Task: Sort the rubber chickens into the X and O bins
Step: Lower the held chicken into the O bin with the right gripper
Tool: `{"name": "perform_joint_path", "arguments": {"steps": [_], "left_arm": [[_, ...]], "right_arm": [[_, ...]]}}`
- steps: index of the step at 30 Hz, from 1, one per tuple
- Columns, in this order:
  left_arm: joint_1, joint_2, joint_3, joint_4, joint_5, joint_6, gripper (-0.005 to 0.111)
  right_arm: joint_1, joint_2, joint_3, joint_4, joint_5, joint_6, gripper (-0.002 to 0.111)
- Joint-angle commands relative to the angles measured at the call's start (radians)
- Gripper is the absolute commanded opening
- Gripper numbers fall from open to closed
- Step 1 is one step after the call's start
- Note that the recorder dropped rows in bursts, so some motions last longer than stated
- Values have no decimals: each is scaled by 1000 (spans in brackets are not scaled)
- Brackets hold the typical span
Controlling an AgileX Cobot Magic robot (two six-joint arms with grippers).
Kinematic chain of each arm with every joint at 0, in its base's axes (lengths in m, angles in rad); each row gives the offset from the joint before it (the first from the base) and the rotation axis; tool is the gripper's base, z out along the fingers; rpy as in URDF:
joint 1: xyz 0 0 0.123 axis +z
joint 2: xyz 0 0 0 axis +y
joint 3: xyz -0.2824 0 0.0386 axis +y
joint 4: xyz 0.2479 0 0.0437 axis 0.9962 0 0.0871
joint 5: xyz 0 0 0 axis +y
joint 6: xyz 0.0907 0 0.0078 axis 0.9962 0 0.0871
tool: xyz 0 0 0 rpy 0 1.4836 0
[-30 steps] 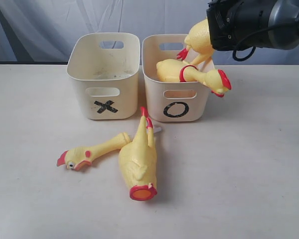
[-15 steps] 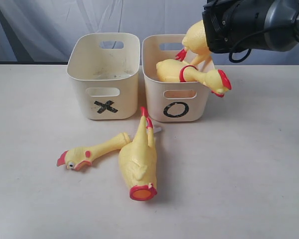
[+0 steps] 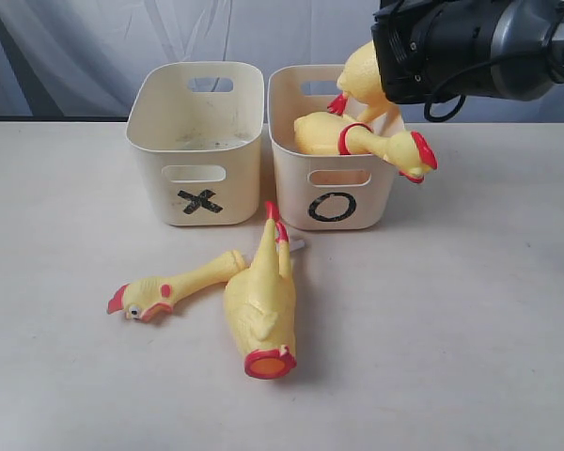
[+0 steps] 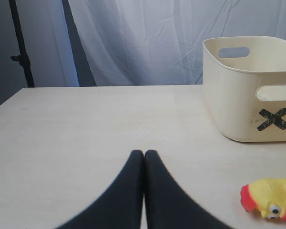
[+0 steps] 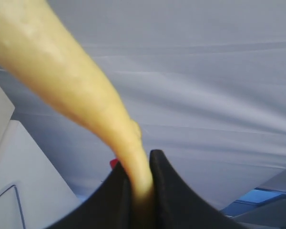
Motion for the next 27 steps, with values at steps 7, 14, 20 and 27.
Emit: {"name": "perform_joint_path", "arguments": {"steps": [7, 14, 20, 27], "left_arm": [[-1, -2, 1, 3, -6, -3, 0], [-1, -2, 1, 3, -6, -3, 0], [-1, -2, 1, 5, -6, -3, 0], [-1, -2, 1, 5, -6, -3, 0]], "right_arm": [[26, -9, 0, -4, 15, 38, 43], [32, -9, 0, -7, 15, 45, 46], [64, -9, 0, -48, 15, 92, 46], [91, -9, 0, -69, 15, 126, 46]]}}
